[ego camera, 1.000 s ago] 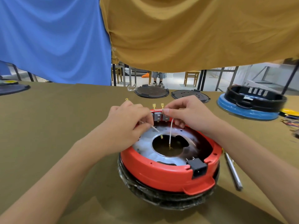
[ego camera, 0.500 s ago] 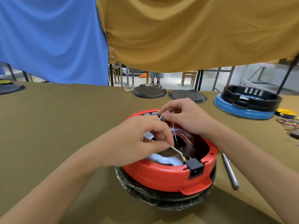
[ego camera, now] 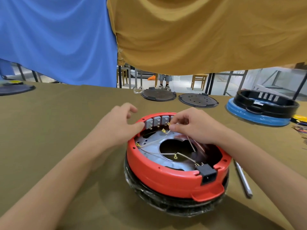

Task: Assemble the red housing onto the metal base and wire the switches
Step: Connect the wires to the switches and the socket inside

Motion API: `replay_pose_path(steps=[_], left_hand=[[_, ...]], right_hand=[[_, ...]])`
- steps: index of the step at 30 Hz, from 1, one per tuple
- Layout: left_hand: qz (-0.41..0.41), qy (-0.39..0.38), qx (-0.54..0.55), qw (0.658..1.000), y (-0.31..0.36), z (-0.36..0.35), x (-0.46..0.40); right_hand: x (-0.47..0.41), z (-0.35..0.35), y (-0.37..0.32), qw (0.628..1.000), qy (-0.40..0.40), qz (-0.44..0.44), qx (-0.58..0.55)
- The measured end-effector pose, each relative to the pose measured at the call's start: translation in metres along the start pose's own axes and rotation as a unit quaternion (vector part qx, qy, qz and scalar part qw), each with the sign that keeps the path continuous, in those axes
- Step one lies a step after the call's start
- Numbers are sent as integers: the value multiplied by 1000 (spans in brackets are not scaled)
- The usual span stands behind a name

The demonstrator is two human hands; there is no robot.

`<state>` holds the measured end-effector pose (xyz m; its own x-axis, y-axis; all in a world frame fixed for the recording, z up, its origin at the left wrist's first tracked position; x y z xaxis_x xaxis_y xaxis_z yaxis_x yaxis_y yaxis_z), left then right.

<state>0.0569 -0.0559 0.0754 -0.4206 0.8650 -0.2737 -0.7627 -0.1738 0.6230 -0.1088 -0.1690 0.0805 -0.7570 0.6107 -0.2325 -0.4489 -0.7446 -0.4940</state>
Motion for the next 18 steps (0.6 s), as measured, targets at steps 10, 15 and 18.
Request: replay_pose_path(steps=[10,15,18], left_hand=[[-54,-54,95,993,6,-12,-3],[-84,-110,115,984,14,-13,-1],[-95,-124,75,985,17,-12,1]], right_hand=[[3,-1,-7,992,-64,-26,106],[10,7,-21,983,-69,19,167],[19,2,-25,978,-52,69,187]])
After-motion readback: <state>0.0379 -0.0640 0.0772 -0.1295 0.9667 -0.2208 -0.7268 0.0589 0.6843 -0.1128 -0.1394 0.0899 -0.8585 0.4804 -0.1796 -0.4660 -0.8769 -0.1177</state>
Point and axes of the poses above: each hand's wrist, its own x-axis away from the middle knuckle, its own z-axis out of the back of the hand, y = z × x, the point moved 7 cm from there along -x, towards the middle knuckle, and after that the axes turned 1 degree about -z, right-handed, at the moved point
